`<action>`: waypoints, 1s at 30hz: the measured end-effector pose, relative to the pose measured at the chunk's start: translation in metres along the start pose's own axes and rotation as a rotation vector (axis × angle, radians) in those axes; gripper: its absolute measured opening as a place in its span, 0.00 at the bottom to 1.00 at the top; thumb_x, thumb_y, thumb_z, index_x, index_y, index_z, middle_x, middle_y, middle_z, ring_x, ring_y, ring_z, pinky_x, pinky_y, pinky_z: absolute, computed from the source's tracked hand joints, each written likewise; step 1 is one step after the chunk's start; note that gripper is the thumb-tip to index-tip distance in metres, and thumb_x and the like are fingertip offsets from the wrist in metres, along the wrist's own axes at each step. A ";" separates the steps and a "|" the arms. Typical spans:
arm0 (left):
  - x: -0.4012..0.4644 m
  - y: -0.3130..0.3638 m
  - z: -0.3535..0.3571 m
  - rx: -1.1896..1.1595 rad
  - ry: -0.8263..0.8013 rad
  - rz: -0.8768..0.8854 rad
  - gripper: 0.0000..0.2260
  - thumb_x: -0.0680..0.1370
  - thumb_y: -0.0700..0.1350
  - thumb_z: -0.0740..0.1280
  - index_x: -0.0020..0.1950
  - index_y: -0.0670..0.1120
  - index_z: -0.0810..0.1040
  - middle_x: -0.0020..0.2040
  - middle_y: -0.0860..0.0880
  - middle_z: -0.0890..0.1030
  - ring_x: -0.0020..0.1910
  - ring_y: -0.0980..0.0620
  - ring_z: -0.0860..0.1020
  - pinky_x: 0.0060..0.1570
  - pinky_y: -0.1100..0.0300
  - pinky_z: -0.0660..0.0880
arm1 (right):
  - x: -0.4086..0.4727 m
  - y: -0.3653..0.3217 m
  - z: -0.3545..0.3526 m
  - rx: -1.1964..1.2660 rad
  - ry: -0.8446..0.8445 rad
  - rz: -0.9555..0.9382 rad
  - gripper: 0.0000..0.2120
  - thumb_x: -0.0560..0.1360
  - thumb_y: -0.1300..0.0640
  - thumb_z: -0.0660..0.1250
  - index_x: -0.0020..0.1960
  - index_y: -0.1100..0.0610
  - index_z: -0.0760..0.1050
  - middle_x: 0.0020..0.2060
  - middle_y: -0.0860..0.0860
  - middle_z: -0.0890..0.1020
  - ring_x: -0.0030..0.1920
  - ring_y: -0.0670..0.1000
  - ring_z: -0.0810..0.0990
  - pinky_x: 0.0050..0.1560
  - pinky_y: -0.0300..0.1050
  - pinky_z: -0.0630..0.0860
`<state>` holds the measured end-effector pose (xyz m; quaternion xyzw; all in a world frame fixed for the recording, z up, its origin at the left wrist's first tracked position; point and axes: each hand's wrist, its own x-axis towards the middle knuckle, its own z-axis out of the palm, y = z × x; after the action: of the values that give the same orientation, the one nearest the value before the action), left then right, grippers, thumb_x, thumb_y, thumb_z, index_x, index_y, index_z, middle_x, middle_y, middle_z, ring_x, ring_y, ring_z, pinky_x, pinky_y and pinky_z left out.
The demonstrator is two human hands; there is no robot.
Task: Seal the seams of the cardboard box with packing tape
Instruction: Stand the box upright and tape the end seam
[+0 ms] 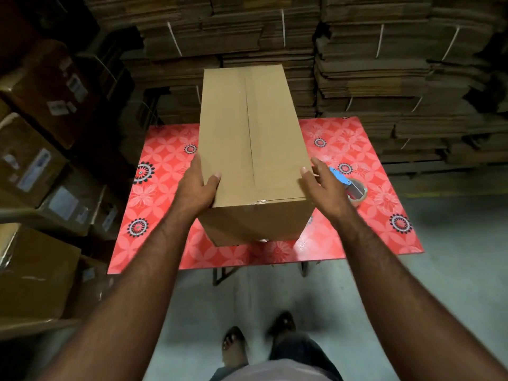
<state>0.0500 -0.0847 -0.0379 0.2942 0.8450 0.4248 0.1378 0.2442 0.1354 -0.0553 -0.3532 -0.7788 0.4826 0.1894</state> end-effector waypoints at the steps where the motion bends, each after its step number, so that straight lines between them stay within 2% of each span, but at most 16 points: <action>1: -0.004 0.000 0.001 0.012 0.009 0.027 0.27 0.78 0.50 0.63 0.77 0.48 0.62 0.70 0.47 0.75 0.66 0.46 0.74 0.61 0.57 0.68 | -0.002 0.005 -0.005 -0.002 0.066 0.025 0.24 0.81 0.42 0.61 0.72 0.53 0.71 0.63 0.48 0.79 0.60 0.47 0.77 0.62 0.42 0.71; 3: -0.006 0.000 0.001 0.003 0.013 0.064 0.28 0.78 0.52 0.61 0.77 0.48 0.62 0.70 0.48 0.74 0.67 0.47 0.73 0.63 0.57 0.68 | 0.004 0.023 -0.019 -0.141 0.209 0.061 0.18 0.82 0.49 0.62 0.66 0.59 0.76 0.56 0.54 0.82 0.55 0.51 0.79 0.55 0.42 0.71; 5: -0.005 0.000 0.003 -0.036 0.031 0.072 0.26 0.81 0.50 0.63 0.78 0.50 0.61 0.71 0.53 0.72 0.67 0.54 0.71 0.65 0.60 0.66 | 0.017 0.049 -0.035 -0.298 0.240 0.111 0.17 0.79 0.54 0.66 0.63 0.63 0.77 0.54 0.60 0.83 0.55 0.60 0.81 0.56 0.49 0.74; 7: -0.004 -0.001 0.007 -0.032 0.066 0.050 0.26 0.82 0.48 0.64 0.79 0.50 0.60 0.71 0.57 0.69 0.67 0.59 0.69 0.64 0.65 0.64 | 0.036 0.076 -0.048 -0.442 0.172 0.202 0.18 0.77 0.56 0.68 0.63 0.66 0.75 0.56 0.63 0.81 0.57 0.63 0.79 0.57 0.50 0.73; 8: -0.002 -0.003 0.009 -0.020 0.072 0.040 0.27 0.82 0.49 0.64 0.80 0.50 0.60 0.71 0.58 0.68 0.67 0.58 0.69 0.65 0.65 0.63 | 0.046 0.089 -0.051 -0.509 0.127 0.223 0.19 0.76 0.57 0.69 0.63 0.67 0.74 0.58 0.64 0.80 0.59 0.64 0.78 0.58 0.51 0.72; 10: 0.002 -0.007 0.012 0.002 0.077 -0.008 0.27 0.82 0.52 0.64 0.80 0.52 0.59 0.72 0.58 0.68 0.70 0.55 0.69 0.68 0.59 0.64 | 0.063 0.113 -0.051 -0.629 0.038 0.241 0.22 0.76 0.57 0.69 0.65 0.66 0.71 0.60 0.64 0.78 0.61 0.63 0.76 0.61 0.50 0.70; 12: 0.008 -0.013 0.012 0.028 0.084 -0.020 0.29 0.81 0.56 0.63 0.80 0.52 0.59 0.75 0.57 0.67 0.72 0.54 0.68 0.72 0.53 0.64 | 0.079 0.134 -0.044 -0.672 -0.033 0.233 0.21 0.76 0.60 0.68 0.66 0.62 0.68 0.60 0.64 0.78 0.61 0.63 0.77 0.59 0.51 0.71; 14: 0.012 -0.017 0.011 0.149 0.118 0.010 0.31 0.79 0.61 0.61 0.79 0.50 0.62 0.76 0.50 0.68 0.74 0.49 0.66 0.74 0.47 0.63 | 0.094 0.150 -0.038 -0.655 -0.100 0.260 0.24 0.75 0.64 0.64 0.69 0.59 0.62 0.58 0.66 0.79 0.59 0.65 0.78 0.56 0.53 0.73; 17: 0.013 -0.017 0.011 0.347 0.210 -0.002 0.32 0.77 0.60 0.60 0.77 0.44 0.66 0.77 0.39 0.64 0.77 0.41 0.61 0.75 0.44 0.59 | 0.109 0.155 -0.042 -0.609 -0.152 0.313 0.30 0.76 0.64 0.64 0.73 0.55 0.57 0.54 0.64 0.78 0.53 0.63 0.78 0.49 0.50 0.71; 19: 0.014 -0.006 0.012 0.420 0.237 0.020 0.30 0.78 0.57 0.60 0.74 0.40 0.69 0.74 0.36 0.68 0.73 0.38 0.65 0.72 0.44 0.63 | 0.117 0.147 -0.054 -0.511 -0.134 0.349 0.30 0.75 0.65 0.66 0.71 0.53 0.57 0.52 0.64 0.77 0.49 0.62 0.78 0.44 0.50 0.71; 21: 0.017 -0.004 0.014 0.480 0.213 0.048 0.28 0.78 0.55 0.60 0.69 0.36 0.72 0.65 0.35 0.74 0.65 0.37 0.71 0.64 0.44 0.68 | 0.115 0.128 -0.070 -0.210 -0.081 0.339 0.31 0.75 0.70 0.65 0.72 0.54 0.56 0.55 0.65 0.77 0.45 0.60 0.78 0.41 0.51 0.75; 23: 0.018 -0.004 0.011 0.555 0.173 0.029 0.28 0.78 0.57 0.58 0.66 0.36 0.74 0.60 0.34 0.76 0.60 0.35 0.73 0.61 0.42 0.70 | 0.104 0.100 -0.092 0.105 0.028 0.307 0.34 0.75 0.74 0.62 0.74 0.53 0.55 0.50 0.60 0.77 0.39 0.53 0.76 0.35 0.44 0.73; 25: 0.019 -0.001 0.008 0.622 0.131 -0.037 0.29 0.77 0.61 0.56 0.64 0.39 0.76 0.61 0.33 0.75 0.62 0.32 0.72 0.61 0.37 0.71 | 0.093 0.058 -0.113 0.310 0.099 0.233 0.36 0.74 0.76 0.60 0.75 0.52 0.56 0.41 0.54 0.76 0.34 0.47 0.75 0.33 0.40 0.71; 26: 0.020 0.004 0.007 0.649 0.138 -0.070 0.28 0.76 0.61 0.58 0.63 0.41 0.77 0.64 0.34 0.74 0.65 0.32 0.71 0.61 0.36 0.71 | 0.087 0.035 -0.122 0.376 0.100 0.184 0.35 0.72 0.75 0.60 0.74 0.52 0.60 0.41 0.54 0.78 0.34 0.45 0.77 0.34 0.39 0.71; 28: 0.022 0.030 0.004 0.542 0.175 -0.097 0.24 0.74 0.58 0.65 0.59 0.40 0.79 0.63 0.35 0.77 0.64 0.34 0.73 0.59 0.40 0.71 | 0.073 -0.010 -0.136 0.436 0.084 0.054 0.32 0.67 0.67 0.67 0.69 0.52 0.66 0.50 0.55 0.82 0.42 0.45 0.81 0.39 0.40 0.75; 30: 0.022 0.079 0.002 0.181 0.220 -0.036 0.21 0.76 0.56 0.68 0.57 0.39 0.80 0.56 0.38 0.81 0.56 0.37 0.78 0.55 0.46 0.74 | 0.053 -0.053 -0.141 0.396 0.081 -0.068 0.31 0.65 0.59 0.76 0.66 0.53 0.69 0.55 0.52 0.81 0.48 0.45 0.82 0.44 0.40 0.78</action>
<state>0.0636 -0.0330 0.0240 0.2420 0.8949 0.3741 0.0247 0.2787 0.2462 0.0548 -0.3019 -0.6719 0.6048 0.3025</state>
